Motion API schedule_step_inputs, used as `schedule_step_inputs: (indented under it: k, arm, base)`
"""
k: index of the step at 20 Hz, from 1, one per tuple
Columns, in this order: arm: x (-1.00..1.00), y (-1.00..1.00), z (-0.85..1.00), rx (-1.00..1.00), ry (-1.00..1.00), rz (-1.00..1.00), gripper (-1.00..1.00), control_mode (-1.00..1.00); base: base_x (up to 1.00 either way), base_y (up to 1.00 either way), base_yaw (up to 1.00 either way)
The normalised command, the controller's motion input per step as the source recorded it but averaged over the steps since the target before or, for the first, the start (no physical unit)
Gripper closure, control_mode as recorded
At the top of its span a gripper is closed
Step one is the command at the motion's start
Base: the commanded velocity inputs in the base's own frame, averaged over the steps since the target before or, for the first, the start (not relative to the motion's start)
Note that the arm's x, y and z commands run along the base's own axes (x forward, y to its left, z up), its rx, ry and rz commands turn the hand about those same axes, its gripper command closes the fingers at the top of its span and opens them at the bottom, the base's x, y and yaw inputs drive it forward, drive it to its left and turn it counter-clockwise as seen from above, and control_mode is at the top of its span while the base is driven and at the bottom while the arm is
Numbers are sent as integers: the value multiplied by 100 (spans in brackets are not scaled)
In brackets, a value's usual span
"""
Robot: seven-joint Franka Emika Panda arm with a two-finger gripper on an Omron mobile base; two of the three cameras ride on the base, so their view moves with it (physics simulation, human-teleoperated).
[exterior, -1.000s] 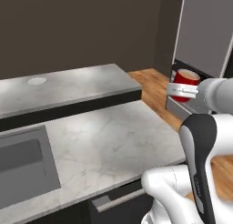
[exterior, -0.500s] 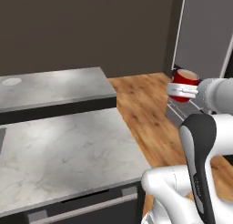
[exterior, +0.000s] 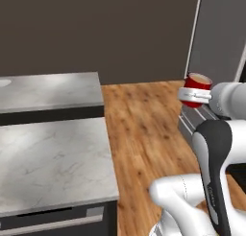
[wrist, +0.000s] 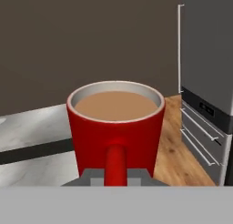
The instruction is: Pick the cup of tea, navigate to the dining table, and place it on the saucer.
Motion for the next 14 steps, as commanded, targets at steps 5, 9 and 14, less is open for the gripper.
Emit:
schedule_step_inputs:
  k: [5, 9, 14]
  arm:
    - [0, 0, 0, 0, 0, 0, 100, 100]
    - [0, 0, 0, 0, 0, 0, 100, 100]
    - [0, 0, 0, 0, 0, 0, 100, 100]
  base:
    - [100, -58, 19]
    - [100, -76, 23]
    - [100, -89, 15]
